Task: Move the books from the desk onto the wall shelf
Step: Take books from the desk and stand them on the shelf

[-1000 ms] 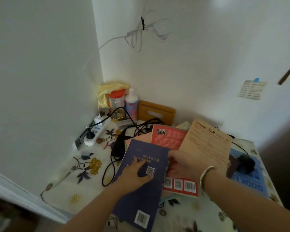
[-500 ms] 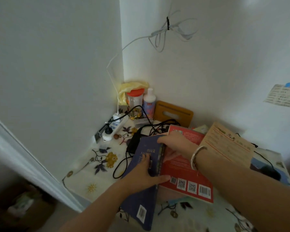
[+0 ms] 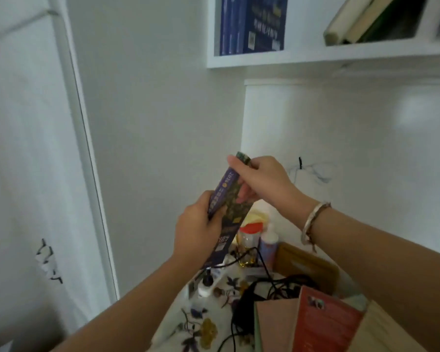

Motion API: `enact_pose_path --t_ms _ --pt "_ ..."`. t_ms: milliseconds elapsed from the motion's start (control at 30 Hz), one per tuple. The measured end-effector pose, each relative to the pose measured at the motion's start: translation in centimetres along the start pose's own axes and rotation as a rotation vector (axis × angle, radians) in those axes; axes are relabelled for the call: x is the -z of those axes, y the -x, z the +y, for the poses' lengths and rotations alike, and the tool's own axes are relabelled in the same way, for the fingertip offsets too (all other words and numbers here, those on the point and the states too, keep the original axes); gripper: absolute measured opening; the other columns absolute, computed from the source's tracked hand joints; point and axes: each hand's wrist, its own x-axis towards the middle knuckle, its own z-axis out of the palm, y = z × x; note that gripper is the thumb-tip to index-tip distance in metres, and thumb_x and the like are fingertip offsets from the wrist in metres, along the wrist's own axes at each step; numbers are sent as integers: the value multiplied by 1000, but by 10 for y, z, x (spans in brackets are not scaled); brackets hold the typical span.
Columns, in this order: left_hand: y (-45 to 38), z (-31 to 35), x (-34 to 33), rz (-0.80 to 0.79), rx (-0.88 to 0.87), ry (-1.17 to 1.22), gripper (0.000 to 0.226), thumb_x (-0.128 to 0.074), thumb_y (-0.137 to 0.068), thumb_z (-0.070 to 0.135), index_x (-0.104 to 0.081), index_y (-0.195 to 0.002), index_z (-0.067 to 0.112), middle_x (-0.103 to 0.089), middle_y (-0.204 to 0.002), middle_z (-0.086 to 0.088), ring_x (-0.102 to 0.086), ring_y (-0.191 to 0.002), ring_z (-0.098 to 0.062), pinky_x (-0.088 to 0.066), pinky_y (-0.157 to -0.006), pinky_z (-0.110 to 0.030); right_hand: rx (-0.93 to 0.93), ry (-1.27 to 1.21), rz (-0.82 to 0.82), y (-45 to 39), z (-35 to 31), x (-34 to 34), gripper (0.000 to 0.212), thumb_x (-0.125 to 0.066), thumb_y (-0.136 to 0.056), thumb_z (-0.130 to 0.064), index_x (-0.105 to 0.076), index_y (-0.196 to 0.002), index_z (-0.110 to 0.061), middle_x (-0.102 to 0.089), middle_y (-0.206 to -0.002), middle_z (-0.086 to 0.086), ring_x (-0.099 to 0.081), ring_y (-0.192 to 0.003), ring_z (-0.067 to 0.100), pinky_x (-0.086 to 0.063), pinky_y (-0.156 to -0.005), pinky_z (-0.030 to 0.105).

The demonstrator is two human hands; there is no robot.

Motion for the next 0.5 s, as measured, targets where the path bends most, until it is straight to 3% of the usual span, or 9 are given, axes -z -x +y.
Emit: enact_pose_path --t_ms 133,233,300,367,433,500 --pt "-62 31 52 144 -82 113 9 -61 -89 22 -58 -98 20 -64 -73 3 -61 -67 -13 -52 -62 -37 216 44 70 -18 -44 18 48 -42 -93 -54 -62 -78 -13 -72 -64 3 -71 -57 16 -59 -62 33" --pt "-104 61 86 239 -133 272 6 -62 -89 20 -59 -92 23 -68 -84 -10 -64 -79 -25 -53 -74 -44 332 171 207 -36 -61 31 29 -43 -94 -41 -57 -82 -18 -70 -79 -1 -69 -73 17 -57 -70 40" --pt "-132 84 106 308 -182 354 14 -63 -89 17 -56 -85 29 -68 -89 -15 -64 -83 -29 -52 -78 -44 395 186 260 -48 -75 37 16 -47 -94 -34 -53 -87 -21 -66 -89 -5 -64 -80 16 -51 -66 32" --pt "-161 108 123 351 -242 446 16 -62 -89 17 -56 -85 32 -69 -91 -8 -65 -85 -20 -53 -79 -37 454 153 261 -60 -90 42 11 -49 -95 -30 -54 -101 -22 -63 -102 -7 -61 -88 10 -49 -67 22" --pt "-189 132 134 375 -301 537 15 -62 -89 17 -57 -89 31 -68 -90 1 -65 -83 -12 -53 -77 -27 528 165 262 -72 -103 47 28 -50 -95 -27 -52 -123 -23 -60 -121 -5 -58 -105 9 -52 -82 26" --pt "-215 154 137 408 -330 617 12 -62 -89 15 -57 -90 27 -65 -86 5 -62 -79 -9 -51 -73 -20 579 238 267 -84 -115 53 49 -49 -95 -28 -37 -143 -26 -46 -143 -4 -49 -126 12 -46 -100 33"
